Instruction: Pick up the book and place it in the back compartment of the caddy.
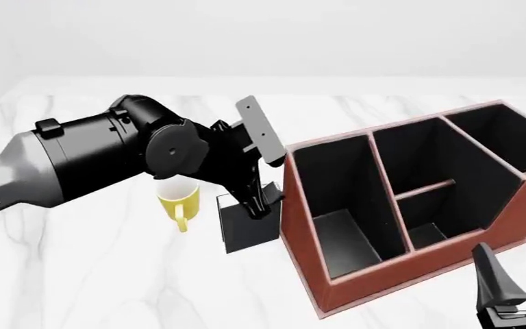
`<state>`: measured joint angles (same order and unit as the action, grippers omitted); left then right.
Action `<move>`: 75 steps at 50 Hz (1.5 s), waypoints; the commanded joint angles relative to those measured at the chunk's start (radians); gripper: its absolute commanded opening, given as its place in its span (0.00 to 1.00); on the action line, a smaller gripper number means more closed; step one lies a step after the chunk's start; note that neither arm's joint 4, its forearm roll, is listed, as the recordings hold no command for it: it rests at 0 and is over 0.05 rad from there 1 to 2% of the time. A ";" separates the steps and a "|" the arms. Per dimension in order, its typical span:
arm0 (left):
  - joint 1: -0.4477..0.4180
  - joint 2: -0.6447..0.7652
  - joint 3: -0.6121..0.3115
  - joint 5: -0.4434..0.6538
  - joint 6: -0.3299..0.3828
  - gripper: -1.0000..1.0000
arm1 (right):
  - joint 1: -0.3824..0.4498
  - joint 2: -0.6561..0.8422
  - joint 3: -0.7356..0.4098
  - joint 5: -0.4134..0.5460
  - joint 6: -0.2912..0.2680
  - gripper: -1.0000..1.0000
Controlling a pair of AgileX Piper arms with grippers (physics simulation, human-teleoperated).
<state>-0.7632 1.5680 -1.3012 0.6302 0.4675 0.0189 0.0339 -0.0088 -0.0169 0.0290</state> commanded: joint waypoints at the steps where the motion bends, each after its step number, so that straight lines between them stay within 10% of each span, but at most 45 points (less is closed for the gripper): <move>1: 0.026 0.020 0.009 -0.035 0.011 1.00 | 0.001 -0.002 -0.001 0.003 -0.001 1.00; 75: 0.054 0.171 0.168 -0.368 -0.006 1.00 | -0.005 0.025 0.001 -0.020 0.008 1.00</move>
<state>-0.6982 1.7262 -1.1529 0.2936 0.4888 0.0141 0.0626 -0.0075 -0.0405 0.0353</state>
